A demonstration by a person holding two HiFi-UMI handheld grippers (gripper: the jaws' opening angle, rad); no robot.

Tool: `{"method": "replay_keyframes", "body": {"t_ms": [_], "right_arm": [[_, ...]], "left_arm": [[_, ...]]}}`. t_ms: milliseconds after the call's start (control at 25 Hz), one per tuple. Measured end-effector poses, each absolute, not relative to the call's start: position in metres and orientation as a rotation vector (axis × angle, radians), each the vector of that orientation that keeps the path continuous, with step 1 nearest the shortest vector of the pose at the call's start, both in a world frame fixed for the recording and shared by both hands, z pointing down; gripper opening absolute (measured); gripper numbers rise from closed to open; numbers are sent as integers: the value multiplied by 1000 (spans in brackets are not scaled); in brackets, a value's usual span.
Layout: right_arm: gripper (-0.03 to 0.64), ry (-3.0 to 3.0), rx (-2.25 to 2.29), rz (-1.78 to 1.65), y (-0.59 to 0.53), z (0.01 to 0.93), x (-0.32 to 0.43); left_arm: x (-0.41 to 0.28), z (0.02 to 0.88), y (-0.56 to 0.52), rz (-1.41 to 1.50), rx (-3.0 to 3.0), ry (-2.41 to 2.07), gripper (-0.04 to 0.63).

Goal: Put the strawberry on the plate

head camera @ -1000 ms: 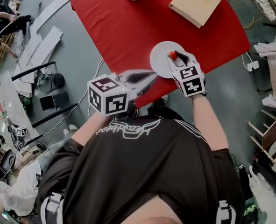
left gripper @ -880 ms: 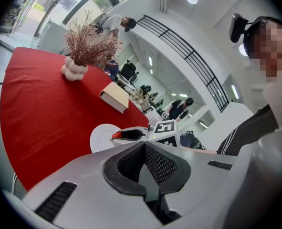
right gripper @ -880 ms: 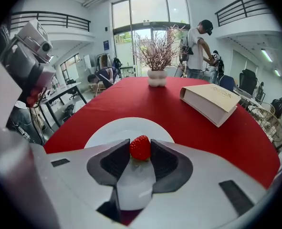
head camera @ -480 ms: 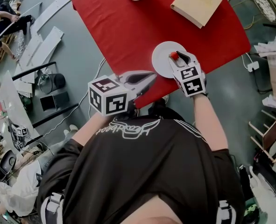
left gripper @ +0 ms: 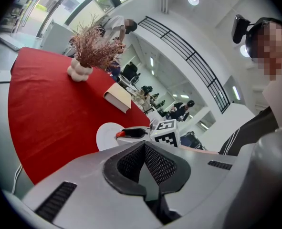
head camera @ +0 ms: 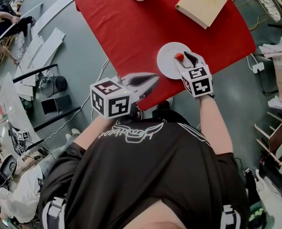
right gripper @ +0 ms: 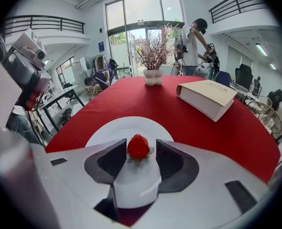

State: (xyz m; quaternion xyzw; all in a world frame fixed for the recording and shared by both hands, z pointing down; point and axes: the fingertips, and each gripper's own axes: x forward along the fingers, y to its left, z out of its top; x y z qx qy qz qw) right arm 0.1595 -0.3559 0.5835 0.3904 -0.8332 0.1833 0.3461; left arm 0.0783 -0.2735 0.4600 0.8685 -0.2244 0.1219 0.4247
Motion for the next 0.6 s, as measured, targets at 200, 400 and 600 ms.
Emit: {"method": "replay_keyframes", "body": {"t_ms": [200, 400, 600], "right_arm": [[170, -2164, 1057, 476, -355, 578, 162], [172, -2191, 1078, 476, -352, 563, 159], [172, -2235, 1135, 469, -342, 536, 157]], "left_arm": [[72, 459, -268, 308, 2176, -557, 8], [65, 454, -262, 308, 2181, -551, 8], [59, 445, -255, 315, 2213, -538, 8]]}}
